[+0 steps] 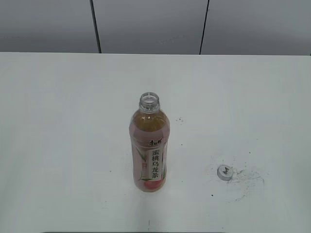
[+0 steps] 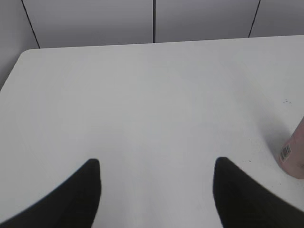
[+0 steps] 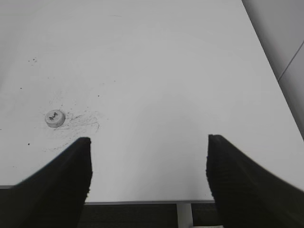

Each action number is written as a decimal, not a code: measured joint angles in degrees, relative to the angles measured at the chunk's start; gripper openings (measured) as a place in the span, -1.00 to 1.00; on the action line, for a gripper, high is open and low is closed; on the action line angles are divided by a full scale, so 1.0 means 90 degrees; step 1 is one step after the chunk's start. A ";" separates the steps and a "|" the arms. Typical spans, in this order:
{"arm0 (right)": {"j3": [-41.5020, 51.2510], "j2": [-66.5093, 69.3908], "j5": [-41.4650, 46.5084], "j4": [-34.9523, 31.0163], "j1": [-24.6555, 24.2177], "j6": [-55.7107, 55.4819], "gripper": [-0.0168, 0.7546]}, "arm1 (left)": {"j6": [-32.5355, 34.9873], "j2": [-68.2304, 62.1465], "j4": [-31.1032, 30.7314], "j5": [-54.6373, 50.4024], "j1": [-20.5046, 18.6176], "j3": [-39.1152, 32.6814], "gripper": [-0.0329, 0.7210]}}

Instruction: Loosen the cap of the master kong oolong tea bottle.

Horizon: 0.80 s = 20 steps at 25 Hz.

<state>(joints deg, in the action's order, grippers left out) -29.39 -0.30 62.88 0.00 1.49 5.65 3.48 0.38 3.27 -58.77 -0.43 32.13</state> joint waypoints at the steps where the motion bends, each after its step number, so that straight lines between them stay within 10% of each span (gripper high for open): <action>1: 0.0000 0.0000 0.0000 0.0000 0.0000 0.0000 0.51 | 0.0000 0.0000 0.0000 0.0000 0.0000 0.0000 0.28; 20: 0.0000 0.0000 0.0000 -0.0053 0.0000 0.0004 0.51 | 0.0000 0.0000 0.0012 0.0000 0.0000 0.0000 0.28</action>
<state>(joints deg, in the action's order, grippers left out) -29.39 -0.30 62.88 -0.48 1.49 5.68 3.48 0.38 3.38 -58.77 -0.43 32.13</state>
